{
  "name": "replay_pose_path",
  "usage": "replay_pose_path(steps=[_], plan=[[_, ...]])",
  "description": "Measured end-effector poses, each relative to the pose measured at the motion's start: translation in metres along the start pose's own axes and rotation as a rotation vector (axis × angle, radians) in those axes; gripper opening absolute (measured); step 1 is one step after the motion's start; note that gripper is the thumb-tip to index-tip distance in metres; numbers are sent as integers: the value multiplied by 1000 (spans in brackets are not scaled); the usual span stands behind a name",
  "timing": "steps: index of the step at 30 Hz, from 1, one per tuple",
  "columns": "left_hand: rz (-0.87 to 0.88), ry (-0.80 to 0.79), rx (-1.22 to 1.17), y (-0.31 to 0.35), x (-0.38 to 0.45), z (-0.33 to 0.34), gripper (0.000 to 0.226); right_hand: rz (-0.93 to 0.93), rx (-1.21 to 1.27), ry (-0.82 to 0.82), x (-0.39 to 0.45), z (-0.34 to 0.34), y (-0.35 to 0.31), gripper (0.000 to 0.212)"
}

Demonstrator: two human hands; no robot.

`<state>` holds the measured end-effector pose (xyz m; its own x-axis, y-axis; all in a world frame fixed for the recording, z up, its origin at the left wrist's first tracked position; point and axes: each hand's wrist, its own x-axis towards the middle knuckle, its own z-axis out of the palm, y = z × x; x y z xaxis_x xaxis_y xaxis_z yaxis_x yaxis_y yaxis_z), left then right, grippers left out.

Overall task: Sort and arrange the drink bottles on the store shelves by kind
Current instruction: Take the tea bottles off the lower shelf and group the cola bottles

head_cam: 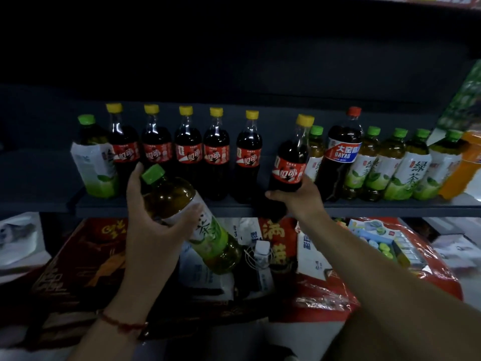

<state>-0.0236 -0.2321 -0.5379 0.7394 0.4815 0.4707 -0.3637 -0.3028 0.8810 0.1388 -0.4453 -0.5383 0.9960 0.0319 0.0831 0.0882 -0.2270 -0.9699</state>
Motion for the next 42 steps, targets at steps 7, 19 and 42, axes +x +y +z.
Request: replay_pose_path(steps=[7,19,42], plan=[[-15,-19,-15,-8,4,-5,99,-100,-164,127,63,23,5,69],[-23,-24,5,-12,12,-7,98,-99,-202,103,95,38,47,67],[177,-144,54,104,59,-14,96,-359,-281,-499,-98,13,-113,59]])
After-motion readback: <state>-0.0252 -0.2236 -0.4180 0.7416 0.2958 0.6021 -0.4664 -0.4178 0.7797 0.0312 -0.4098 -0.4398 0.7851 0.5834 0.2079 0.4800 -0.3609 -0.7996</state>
